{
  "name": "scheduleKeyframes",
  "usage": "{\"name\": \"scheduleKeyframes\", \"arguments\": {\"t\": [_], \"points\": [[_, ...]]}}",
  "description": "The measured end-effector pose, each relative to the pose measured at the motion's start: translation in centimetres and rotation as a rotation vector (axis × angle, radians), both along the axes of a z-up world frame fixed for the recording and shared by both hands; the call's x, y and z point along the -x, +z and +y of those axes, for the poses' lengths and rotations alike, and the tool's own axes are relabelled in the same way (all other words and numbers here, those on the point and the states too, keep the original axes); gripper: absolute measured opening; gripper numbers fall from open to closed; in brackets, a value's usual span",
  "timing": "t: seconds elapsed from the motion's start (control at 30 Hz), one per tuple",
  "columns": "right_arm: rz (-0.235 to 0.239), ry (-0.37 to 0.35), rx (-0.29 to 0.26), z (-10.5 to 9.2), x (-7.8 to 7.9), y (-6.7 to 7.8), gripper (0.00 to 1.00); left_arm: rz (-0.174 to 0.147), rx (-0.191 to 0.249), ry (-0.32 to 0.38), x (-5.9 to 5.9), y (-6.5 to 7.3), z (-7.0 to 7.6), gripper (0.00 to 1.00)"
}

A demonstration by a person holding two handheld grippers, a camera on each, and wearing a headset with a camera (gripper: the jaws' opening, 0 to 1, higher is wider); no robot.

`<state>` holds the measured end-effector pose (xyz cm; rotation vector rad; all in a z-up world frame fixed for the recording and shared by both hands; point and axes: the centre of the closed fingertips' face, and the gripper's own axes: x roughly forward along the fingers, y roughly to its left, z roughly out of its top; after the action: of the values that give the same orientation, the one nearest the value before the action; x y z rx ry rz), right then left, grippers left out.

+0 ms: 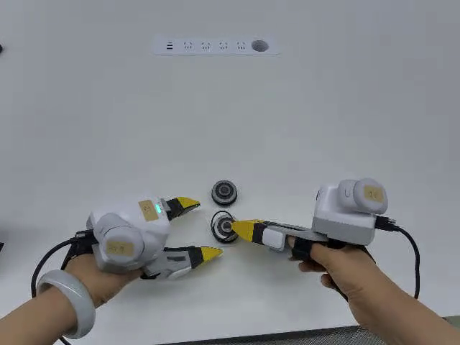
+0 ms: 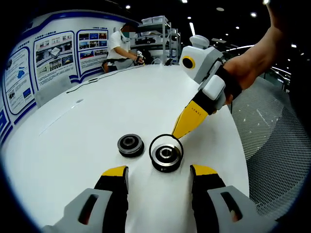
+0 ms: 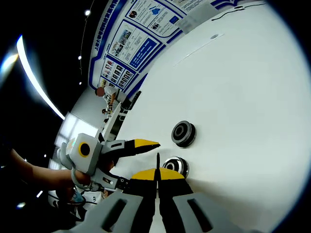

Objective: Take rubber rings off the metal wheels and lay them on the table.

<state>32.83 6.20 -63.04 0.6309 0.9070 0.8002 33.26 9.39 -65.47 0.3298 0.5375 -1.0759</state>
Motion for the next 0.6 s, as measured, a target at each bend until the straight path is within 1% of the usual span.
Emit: {"name": "scheduleKeyframes", "arguments": {"t": [0.33, 0.6], "points": [[-0.002, -0.031, -0.015, -0.9, 0.0, 0.4, 0.02, 0.004, -0.001, 0.003, 0.0, 0.0, 0.1, 0.52], [-0.006, -0.074, -0.008, -2.3, -0.7, 0.3, 0.02, 0.006, -0.005, 0.007, 0.2, 0.0, 0.2, 0.52]]}}
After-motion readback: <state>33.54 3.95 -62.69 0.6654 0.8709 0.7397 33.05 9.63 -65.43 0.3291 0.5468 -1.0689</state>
